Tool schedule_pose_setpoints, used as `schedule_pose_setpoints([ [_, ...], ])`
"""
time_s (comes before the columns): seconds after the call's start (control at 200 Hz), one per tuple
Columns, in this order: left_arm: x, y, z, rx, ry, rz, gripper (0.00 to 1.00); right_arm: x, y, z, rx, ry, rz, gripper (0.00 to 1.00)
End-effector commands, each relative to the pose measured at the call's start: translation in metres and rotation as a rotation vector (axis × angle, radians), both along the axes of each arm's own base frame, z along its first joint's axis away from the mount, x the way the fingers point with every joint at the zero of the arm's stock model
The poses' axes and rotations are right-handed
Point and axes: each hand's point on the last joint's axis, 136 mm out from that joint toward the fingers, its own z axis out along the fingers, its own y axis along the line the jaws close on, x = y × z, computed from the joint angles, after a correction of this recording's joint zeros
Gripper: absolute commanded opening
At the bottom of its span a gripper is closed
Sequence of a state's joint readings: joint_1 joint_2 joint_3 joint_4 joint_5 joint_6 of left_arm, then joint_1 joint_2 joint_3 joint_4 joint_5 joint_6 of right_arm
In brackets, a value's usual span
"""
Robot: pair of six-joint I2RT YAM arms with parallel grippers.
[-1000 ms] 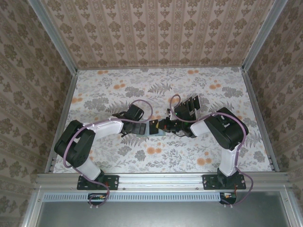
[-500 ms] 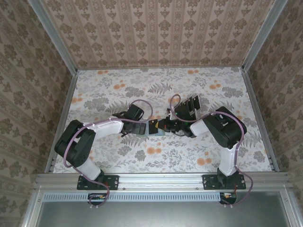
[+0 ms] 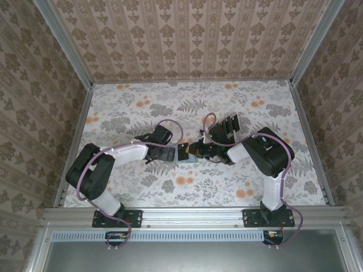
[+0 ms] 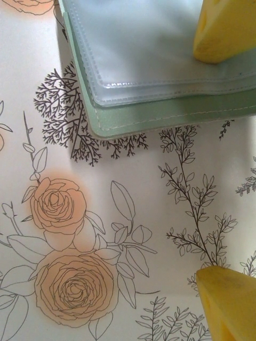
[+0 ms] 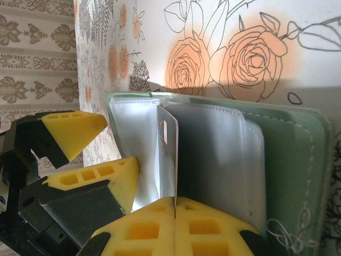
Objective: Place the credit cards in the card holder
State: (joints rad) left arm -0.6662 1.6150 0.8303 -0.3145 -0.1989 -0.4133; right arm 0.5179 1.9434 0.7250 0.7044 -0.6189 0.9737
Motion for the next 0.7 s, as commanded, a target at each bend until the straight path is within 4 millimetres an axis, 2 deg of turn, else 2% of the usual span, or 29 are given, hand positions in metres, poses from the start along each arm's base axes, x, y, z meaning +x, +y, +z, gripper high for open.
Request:
schedule_pose_setpoints([
  [0.0,-0.02,0.031,-0.026,0.139,0.095,0.008,1.0,-0.01,-0.004,-0.02,-0.04,0.068,-0.004,0.0],
  [0.32,-0.021,0.032,-0.027,0.139,0.099,0.009,1.0,-0.017,0.001,-0.018,-0.026,0.076,0.029,0.0],
  [0.695,-0.021,0.031,-0.027,0.135,0.097,0.011,1.0,-0.027,-0.003,-0.023,-0.038,0.095,0.036,0.0],
])
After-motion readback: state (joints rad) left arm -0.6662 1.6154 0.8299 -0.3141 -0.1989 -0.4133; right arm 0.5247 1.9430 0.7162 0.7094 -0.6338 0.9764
